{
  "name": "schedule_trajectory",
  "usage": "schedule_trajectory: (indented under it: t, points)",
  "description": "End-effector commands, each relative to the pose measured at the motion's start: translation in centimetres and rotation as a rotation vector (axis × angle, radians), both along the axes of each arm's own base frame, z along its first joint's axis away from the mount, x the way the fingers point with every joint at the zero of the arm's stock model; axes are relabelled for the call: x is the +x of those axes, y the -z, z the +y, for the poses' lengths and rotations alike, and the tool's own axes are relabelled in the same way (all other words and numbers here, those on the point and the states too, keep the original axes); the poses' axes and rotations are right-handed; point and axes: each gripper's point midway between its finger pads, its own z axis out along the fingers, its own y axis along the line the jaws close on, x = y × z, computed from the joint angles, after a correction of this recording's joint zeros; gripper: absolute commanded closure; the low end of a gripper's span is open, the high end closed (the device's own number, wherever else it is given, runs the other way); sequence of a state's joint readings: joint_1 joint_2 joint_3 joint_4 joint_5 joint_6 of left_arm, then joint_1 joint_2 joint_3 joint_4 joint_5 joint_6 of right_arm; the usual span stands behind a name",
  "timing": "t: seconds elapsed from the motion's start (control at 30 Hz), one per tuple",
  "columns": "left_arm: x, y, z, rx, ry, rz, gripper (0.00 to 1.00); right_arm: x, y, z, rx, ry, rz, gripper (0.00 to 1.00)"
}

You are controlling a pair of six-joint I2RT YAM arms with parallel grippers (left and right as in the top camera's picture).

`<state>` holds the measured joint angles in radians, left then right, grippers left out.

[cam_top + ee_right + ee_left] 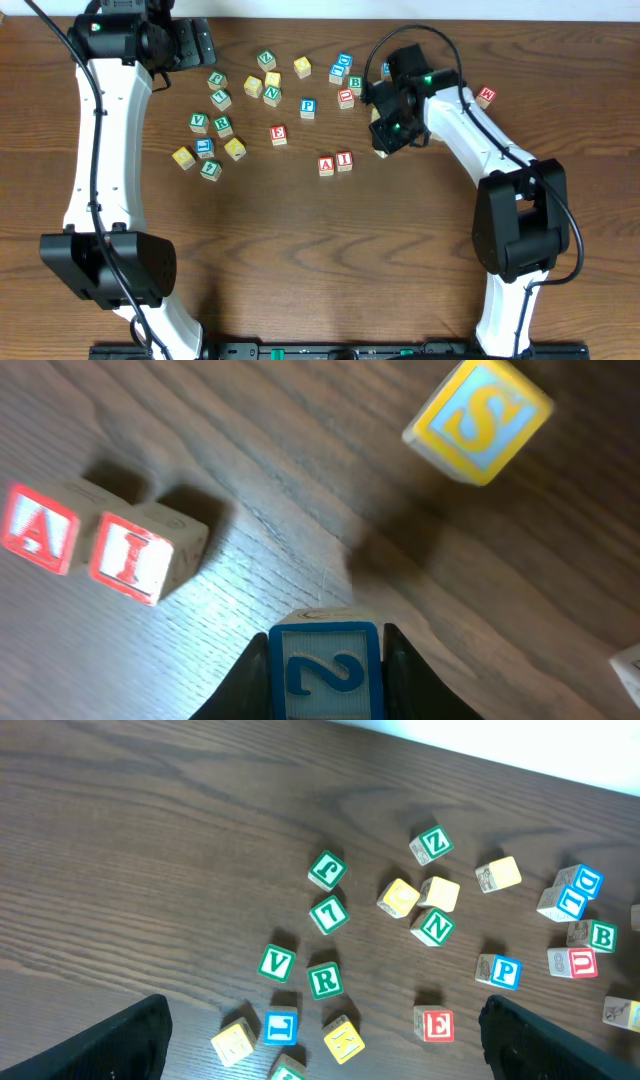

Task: Spell out AI2
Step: 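Carry the 2 block toward the A and I blocks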

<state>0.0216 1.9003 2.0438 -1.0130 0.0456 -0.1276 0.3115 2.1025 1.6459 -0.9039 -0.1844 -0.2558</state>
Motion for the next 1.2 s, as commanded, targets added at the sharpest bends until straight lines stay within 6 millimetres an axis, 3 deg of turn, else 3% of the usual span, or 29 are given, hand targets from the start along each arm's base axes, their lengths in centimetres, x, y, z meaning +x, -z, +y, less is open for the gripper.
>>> schedule_trajectory:
  t: [0.0,0.2,0.33,0.43,0.6,0.7,0.8,0.9,0.93,1.03,1.17]
  points:
    - [0.2,0.1,0.1,0.009,-0.003,0.001,0.02,-1.1,0.9,0.2,-0.011,-0.059,0.010,0.87]
    - [0.2,0.1,0.1,0.009,-0.003,0.001,0.02,-2.0,2.4,-0.1,-0.018,-0.059,0.032,0.86]
    - [0.2,0.1,0.1,0.009,-0.003,0.001,0.02,-2.0,2.4,-0.1,-0.016,-0.058,0.031,0.71]
    - [0.2,0.1,0.1,0.009,-0.003,0.001,0.02,-1.7,1.6,0.3,0.004,-0.049,0.027,0.61]
    - [0.2,0.1,0.1,0.009,-0.003,0.001,0.02,-0.7,-1.2,1.0,0.047,-0.006,0.001,0.60]
    - [0.2,0.1,0.1,0.009,-0.003,0.001,0.02,-0.6,-3.5,0.4,0.063,0.128,0.010,0.62]
    - [0.2,0.1,0.1,0.009,-0.003,0.001,0.02,-1.4,-3.9,-0.4,0.065,0.268,0.066,0.75]
    - [0.2,0.1,0.1,0.009,-0.003,0.001,0.02,-3.0,-2.9,-0.8,0.046,0.360,0.150,0.95]
    - [0.2,0.1,0.1,0.009,-0.003,0.001,0.02,-3.5,-2.4,-0.8,0.038,0.369,0.169,0.98]
    - [0.2,0.1,0.1,0.009,-0.003,0.001,0.02,-5.0,-0.8,-0.8,0.018,0.396,0.219,0.99]
    - [0.2,0.1,0.1,0.009,-0.003,0.001,0.02,-5.4,0.6,0.4,0.050,0.392,0.219,0.99]
